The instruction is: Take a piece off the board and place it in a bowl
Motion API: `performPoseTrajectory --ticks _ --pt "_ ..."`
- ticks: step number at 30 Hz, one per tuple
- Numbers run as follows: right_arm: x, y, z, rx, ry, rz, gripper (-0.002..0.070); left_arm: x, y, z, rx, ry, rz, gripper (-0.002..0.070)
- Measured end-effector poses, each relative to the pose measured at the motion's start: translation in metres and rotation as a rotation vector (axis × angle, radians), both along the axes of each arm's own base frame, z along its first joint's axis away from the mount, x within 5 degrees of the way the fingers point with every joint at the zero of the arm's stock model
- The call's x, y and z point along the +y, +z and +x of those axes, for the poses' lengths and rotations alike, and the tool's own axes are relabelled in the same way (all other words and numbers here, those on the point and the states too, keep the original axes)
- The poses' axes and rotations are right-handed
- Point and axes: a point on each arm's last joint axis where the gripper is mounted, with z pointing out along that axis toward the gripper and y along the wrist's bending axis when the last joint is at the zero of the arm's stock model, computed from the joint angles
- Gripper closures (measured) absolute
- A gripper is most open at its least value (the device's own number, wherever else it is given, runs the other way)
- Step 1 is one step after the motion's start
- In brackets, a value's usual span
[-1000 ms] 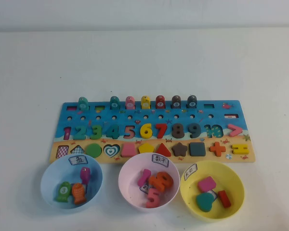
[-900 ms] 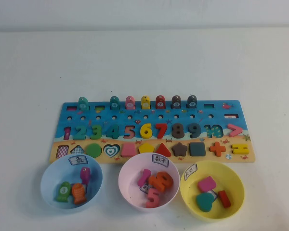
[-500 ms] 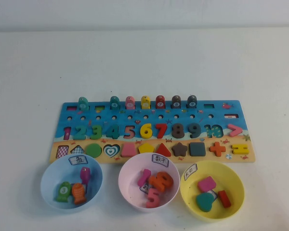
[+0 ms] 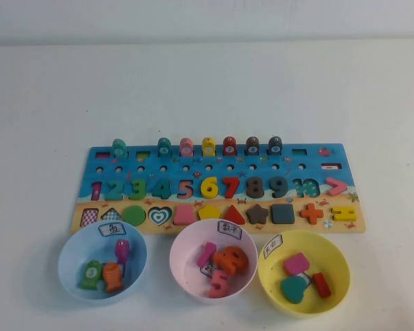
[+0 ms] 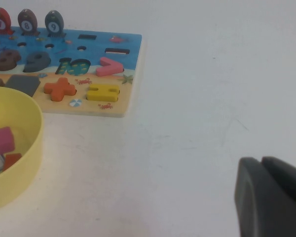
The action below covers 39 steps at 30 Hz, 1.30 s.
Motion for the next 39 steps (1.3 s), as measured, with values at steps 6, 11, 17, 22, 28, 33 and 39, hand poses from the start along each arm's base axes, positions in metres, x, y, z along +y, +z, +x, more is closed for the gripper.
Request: performPoseTrajectory --ticks 6,11,17,22,28,33,39 --pt "0.0 0.0 0.0 0.0 0.0 0.0 0.0695 0.002 0.082 0.005 0.161 -0.08 0.414 0.068" --pt "0.0 0.0 0.0 0.0 0.0 0.0 0.0695 -0.005 0.138 0.041 0.36 -0.237 0.674 0.068" --pt "0.0 0.0 0.0 0.0 0.0 0.002 0.0695 -0.017 0.169 0.122 0.575 -0.429 0.847 0.068" --pt "0.0 0.0 0.0 0.0 0.0 0.003 0.0695 -0.03 0.161 0.198 0.671 -0.492 0.878 0.068" --pt "0.0 0.0 0.0 0.0 0.0 0.004 0.0695 -0.063 0.146 0.253 0.692 -0.586 0.93 0.068" --pt "0.0 0.0 0.0 0.0 0.0 0.004 0.0695 -0.109 0.122 0.283 0.703 -0.693 1.02 0.068" --pt "0.0 0.0 0.0 0.0 0.0 0.004 0.0695 -0.13 0.098 0.303 0.736 -0.746 1.024 0.068"
